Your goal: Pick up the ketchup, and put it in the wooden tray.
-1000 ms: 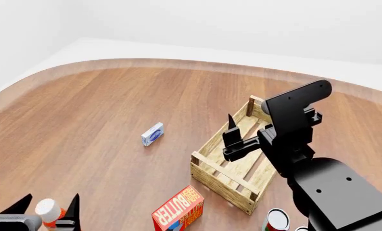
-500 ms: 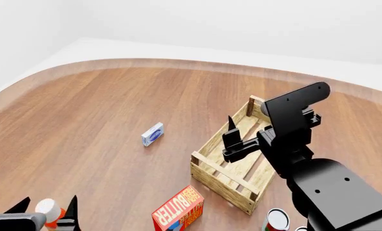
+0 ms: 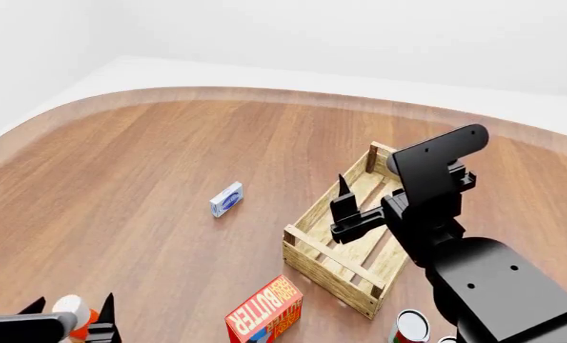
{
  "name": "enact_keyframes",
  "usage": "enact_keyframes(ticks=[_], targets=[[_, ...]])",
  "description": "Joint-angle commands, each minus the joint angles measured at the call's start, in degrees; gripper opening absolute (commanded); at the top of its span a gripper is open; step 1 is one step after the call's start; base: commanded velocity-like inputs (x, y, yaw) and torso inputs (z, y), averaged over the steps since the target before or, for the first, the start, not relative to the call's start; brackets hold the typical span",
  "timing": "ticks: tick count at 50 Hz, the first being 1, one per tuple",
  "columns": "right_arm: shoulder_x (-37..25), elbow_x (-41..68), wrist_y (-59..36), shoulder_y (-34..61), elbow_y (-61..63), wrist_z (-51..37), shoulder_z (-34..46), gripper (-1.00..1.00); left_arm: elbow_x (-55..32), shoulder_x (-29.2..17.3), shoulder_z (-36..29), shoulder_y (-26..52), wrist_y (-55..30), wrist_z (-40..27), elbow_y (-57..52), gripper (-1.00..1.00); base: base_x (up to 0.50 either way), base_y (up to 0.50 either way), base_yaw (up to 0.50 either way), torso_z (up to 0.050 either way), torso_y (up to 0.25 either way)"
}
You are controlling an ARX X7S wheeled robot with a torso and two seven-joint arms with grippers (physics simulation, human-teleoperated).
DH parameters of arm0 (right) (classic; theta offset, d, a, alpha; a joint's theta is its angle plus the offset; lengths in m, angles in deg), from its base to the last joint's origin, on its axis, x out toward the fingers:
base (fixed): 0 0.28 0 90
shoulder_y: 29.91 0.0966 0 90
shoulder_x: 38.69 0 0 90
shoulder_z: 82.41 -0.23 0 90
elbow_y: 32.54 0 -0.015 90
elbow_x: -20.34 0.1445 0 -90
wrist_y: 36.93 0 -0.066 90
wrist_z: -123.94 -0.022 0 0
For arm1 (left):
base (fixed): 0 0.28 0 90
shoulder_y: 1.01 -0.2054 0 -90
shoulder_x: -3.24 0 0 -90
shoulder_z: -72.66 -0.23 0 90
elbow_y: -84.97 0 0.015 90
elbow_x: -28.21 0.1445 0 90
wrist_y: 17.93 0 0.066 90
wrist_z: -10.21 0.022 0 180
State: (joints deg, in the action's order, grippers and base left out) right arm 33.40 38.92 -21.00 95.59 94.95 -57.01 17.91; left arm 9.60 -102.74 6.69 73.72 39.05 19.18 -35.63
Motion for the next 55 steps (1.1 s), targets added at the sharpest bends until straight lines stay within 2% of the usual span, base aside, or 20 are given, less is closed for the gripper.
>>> enact_keyframes(ticks=[1, 55], targets=[[-0.05, 0.18, 0.04, -0.06, -0.18, -0.31, 0.16, 1.0, 0.97, -0.11, -0.9, 0.82, 1.05, -0.53, 2.92, 1.0, 0.0, 0.0, 0.0, 0.0, 0.0], [-0.29, 1.14, -1.08, 0.26, -0.16, -2.04, 0.86, 1.0, 2.66, 0.42, -2.45, 7.36, 5.17, -3.5, 18.23, 1.0, 0.0, 0.0, 0.0, 0.0, 0.0]])
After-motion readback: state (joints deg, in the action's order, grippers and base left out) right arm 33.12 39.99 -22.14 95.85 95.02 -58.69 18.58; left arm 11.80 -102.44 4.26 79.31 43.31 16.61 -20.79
